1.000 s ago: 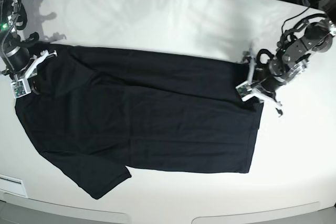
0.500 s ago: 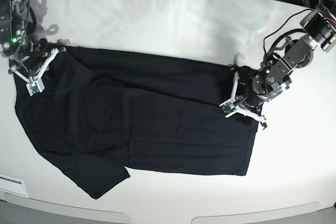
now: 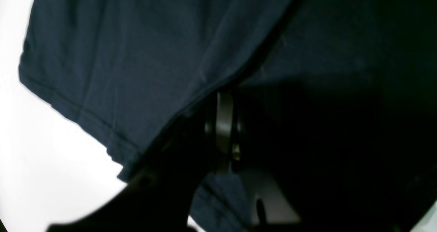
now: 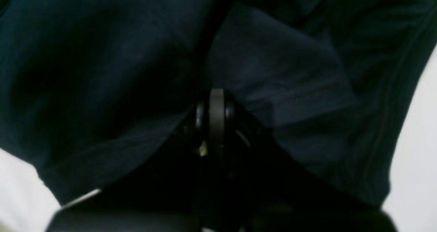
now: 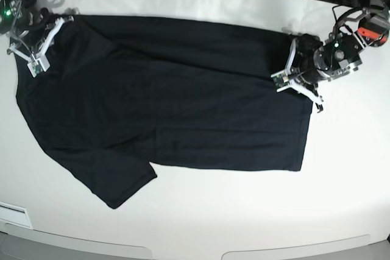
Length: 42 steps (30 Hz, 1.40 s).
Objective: Fold the T-shirt properly
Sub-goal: 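Release and regrasp the shirt edge with both grippers, then move both grippers to the hem corners and grasp them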
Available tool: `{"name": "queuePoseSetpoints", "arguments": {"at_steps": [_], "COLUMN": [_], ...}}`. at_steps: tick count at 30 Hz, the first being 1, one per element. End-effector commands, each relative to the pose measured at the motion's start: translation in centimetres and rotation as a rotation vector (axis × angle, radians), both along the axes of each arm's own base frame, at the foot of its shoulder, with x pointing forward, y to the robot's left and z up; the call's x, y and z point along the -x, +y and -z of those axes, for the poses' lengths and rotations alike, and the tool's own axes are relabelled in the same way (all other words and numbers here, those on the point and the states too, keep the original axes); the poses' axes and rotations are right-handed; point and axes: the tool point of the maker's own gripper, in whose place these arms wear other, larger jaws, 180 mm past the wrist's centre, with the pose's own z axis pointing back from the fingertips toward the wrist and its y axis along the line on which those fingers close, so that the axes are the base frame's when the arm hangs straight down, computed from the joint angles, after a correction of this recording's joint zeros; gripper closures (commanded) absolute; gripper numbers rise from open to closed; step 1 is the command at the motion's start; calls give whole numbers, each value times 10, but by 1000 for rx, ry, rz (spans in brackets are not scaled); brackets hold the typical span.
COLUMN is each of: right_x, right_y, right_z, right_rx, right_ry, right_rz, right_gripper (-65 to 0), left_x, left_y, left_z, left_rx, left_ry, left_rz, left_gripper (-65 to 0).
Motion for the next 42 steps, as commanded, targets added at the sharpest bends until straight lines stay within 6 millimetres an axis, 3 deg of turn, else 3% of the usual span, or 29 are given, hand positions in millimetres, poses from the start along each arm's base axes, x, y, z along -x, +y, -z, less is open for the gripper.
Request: {"name": "queuePoseSetpoints", "arguments": {"at_steps": [1, 6, 10, 14, 18, 23, 26, 30, 33, 36, 38, 42], "right_x": [6, 30, 44, 38, 22, -7, -21, -24, -24, -24, -24, -24], "right_y": [-8, -7, -4, -5, -3, -4, -4, -5, -6, -5, -4, -3], "right_z": [-5, -3, -2, -9, -31, -78, -99, -103, -103, -103, -102, -102], "right_rx": [34, 36, 37, 57, 77, 118, 122, 120, 121, 119, 118, 115], "right_ry": [11, 50, 79, 54, -21, -190, -290, -313, -314, -313, -310, -311], "right_rz": [-8, -14, -18, 4, -1, 14, 20, 27, 26, 20, 11, 6], "right_gripper": [0, 0, 0, 0, 0, 0, 0, -5, -5, -5, -5, -5], "left_x": [29, 59, 65, 62, 36, 16, 0, -34, -66, -101, -120, -153], "left_y": [17, 20, 21, 23, 22, 5, -9, -9, 7, 37, 59, 103], "left_z": [12, 10, 5, 0, -19, -48, -78, -127, -160, -176, -171, -144], "left_rx": [-74, -106, -126, -147, -182, -160, -116, -43, 11, 110, 232, 571], "left_ry": [107, 122, 96, 67, -109, -284, -433, -610, -694, -696, -634, -432], "left_rz": [11, 60, 78, 72, 59, 66, 46, -47, -165, -323, -442, -711], "left_gripper": [0, 0, 0, 0, 0, 0, 0, 0, 0, 0, 0, 0]}}
